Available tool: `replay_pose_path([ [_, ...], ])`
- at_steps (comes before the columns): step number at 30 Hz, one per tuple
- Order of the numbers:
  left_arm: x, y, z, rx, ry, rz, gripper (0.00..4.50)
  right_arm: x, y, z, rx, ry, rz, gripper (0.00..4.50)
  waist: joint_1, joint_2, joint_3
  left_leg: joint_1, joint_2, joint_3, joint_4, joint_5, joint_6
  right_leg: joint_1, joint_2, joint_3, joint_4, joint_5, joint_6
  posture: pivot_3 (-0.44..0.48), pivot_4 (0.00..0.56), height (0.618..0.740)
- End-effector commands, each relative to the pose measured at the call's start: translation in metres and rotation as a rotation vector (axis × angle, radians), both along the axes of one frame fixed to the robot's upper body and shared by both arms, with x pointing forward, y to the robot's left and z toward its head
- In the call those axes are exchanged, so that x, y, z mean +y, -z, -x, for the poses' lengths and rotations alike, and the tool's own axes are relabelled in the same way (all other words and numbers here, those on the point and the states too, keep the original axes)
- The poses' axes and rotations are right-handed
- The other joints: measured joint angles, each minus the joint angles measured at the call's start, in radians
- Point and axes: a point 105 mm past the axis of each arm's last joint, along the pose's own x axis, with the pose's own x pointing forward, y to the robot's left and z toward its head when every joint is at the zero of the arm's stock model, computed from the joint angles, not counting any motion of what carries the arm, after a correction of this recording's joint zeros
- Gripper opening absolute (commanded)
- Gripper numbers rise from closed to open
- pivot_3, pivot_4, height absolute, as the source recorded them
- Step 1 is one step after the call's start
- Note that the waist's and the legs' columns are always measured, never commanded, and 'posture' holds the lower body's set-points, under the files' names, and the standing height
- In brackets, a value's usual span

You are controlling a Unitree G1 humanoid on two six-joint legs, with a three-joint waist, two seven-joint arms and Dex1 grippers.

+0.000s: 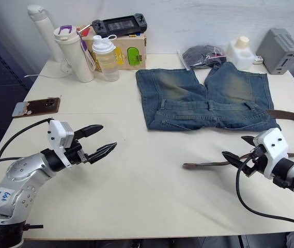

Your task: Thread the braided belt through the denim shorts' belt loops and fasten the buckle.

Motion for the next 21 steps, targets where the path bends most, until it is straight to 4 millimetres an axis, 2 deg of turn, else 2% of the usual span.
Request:
replay_pose_path([
  [1,-0.003,-0.008,0.001,-0.033,0.019,0.013,4.40,-0.001,-0.012,0.003,-0.049,0.001,0.015,4.50,0.000,0.000,0.000,0.000,0.000,0.000,0.000,0.000,0.000,0.000,0.000,0.000,0.000,0.000,0.000,0.000,0.150,0.687],
  [13,-0.005,-0.008,-0.001,-0.025,0.043,0.023,4.40,0.001,-0.016,0.007,-0.030,-0.050,0.034,4.50,0.000,0.000,0.000,0.000,0.000,0.000,0.000,0.000,0.000,0.000,0.000,0.000,0.000,0.000,0.000,0.000,0.150,0.687],
  [16,-0.005,-0.007,-0.002,-0.022,0.049,0.018,4.40,0.009,-0.022,0.010,-0.002,-0.141,0.055,4.50,0.000,0.000,0.000,0.000,0.000,0.000,0.000,0.000,0.000,0.000,0.000,0.000,0.000,0.000,0.000,0.000,0.150,0.687],
  [21,-0.006,-0.006,-0.002,-0.012,0.068,0.013,4.40,0.029,-0.020,0.025,0.170,-0.399,0.127,4.50,-0.001,0.001,0.001,0.000,0.000,0.000,0.000,0.000,0.000,0.000,0.000,0.000,0.000,0.000,0.000,0.000,0.150,0.687],
])
